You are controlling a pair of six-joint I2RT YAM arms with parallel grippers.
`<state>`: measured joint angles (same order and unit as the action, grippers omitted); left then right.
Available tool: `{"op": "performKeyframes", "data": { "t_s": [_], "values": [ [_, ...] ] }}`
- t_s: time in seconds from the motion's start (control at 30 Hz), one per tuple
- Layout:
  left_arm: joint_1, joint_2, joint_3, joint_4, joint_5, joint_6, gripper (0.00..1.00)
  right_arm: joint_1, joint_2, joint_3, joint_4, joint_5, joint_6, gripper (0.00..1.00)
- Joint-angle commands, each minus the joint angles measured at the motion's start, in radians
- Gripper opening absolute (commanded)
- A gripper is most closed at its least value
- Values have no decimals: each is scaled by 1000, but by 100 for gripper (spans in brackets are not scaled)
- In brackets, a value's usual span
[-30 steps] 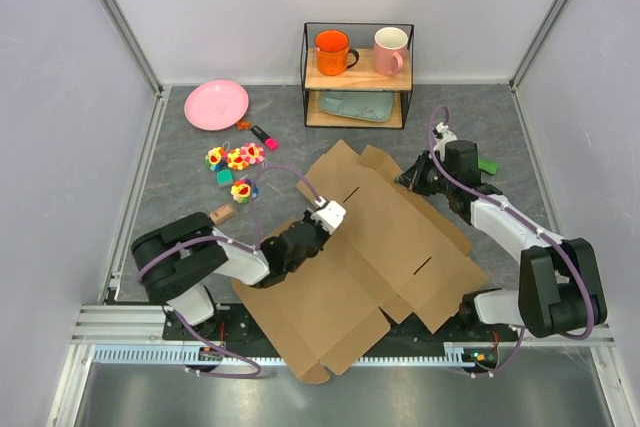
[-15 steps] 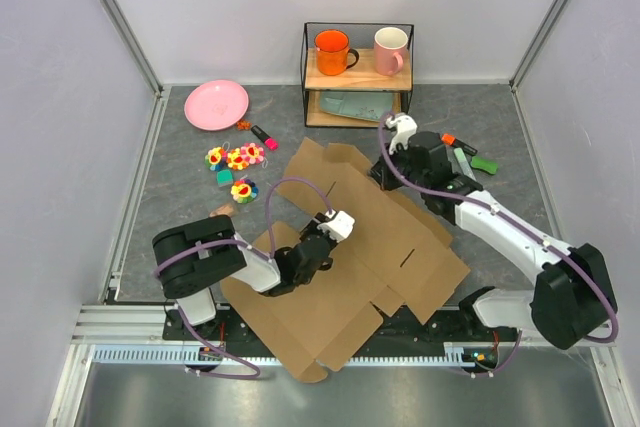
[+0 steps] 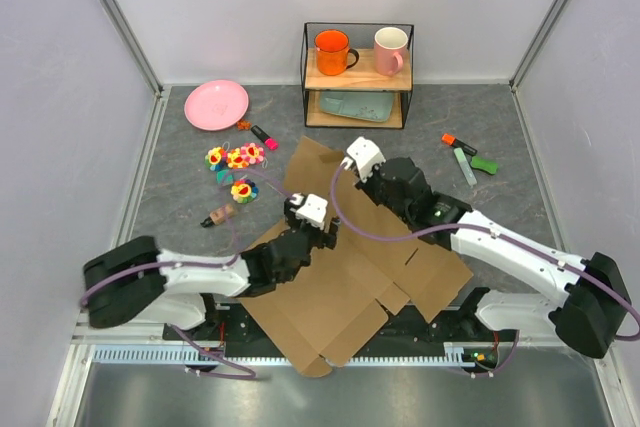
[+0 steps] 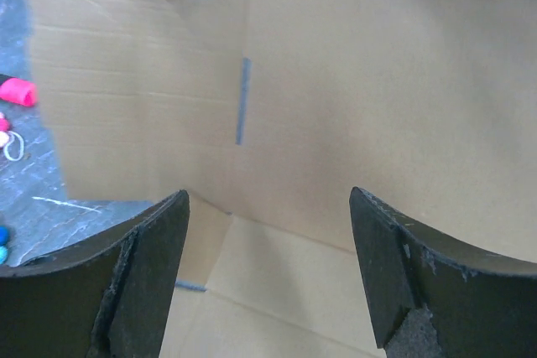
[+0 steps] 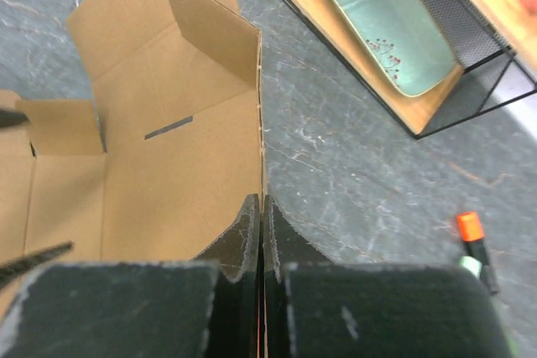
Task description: Fold the paper box
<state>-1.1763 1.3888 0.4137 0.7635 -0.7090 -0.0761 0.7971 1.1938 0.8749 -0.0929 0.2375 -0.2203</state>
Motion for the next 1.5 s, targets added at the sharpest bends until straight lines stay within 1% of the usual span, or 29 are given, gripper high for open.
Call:
{"op": "performKeyframes", "data": {
  "t_s": [0.0,0.03,0.07,0.17,0.2,0.27,0.3,0.33,0.4,0.43,0.5,0.53,0.6,0.63,0.7,0.73,0.77,0.87,0.9,0.93,1.0,1.17,1.3,1.33,1.37,1.47],
  "values": [
    [-8,-203,-29,-140,-76,-135,84,73,-37,-25,36,193,-198,0],
    [-8,-235,-30,-171,-89,-163,85,89,-40,-30,45,225,-229,0],
    [-8,-299,-33,-218,-95,-169,85,97,-45,-40,51,238,-241,0],
    [-6,-384,-42,-291,-145,-206,86,146,-69,-72,85,295,-310,0],
    [-6,-430,-42,-305,-159,-218,89,177,-75,-80,119,313,-330,0],
    [1,-473,-36,-357,-210,-234,91,206,-94,-117,142,359,-390,0],
    [7,-502,-27,-380,-228,-255,95,238,-102,-131,169,376,-408,0],
    [30,-514,-23,-403,-250,-270,97,254,-108,-145,182,396,-431,0],
    [78,-534,-18,-455,-238,-322,100,301,-126,-180,211,437,-493,0],
    [148,-546,-19,-467,-180,-339,100,316,-129,-192,222,450,-510,0],
    [237,-548,-33,-468,-92,-373,100,355,-138,-220,239,480,-547,0],
    [326,-534,-38,-455,4,-373,100,363,-143,-226,239,482,-553,0],
    [403,-515,-41,-432,77,-387,100,389,-157,-240,237,480,-563,0],
    [464,-478,-39,-387,164,-392,100,395,-161,-243,237,480,-565,0],
    [521,-426,-27,-310,262,-374,100,399,-166,-238,225,471,-559,0],
    [527,-403,-17,-265,326,-355,100,399,-168,-231,217,465,-556,0],
    [530,-360,-7,-245,354,-306,100,399,-169,-228,210,462,-556,0],
    [547,-326,22,-216,443,-236,100,399,-175,-226,180,453,-571,0],
    [567,-323,17,-205,462,-228,100,404,-175,-231,180,457,-580,0],
    [582,-320,14,-195,520,-223,100,402,-174,-240,182,468,-596,0],
    [625,-318,5,-168,592,-222,100,406,-178,-249,186,473,-605,0],
    [693,-257,40,-148,666,-189,100,416,-198,-277,208,470,-642,0],
    [747,-176,72,-115,833,-185,100,448,-178,-298,260,511,-715,0],
    [750,-163,80,-113,847,-182,100,448,-163,-297,271,517,-728,0],
    [754,-151,95,-113,852,-182,100,447,-151,-295,326,552,-776,0],
    [764,-129,109,-113,804,-205,100,448,-80,-271,449,602,-887,0]
  ]
}}
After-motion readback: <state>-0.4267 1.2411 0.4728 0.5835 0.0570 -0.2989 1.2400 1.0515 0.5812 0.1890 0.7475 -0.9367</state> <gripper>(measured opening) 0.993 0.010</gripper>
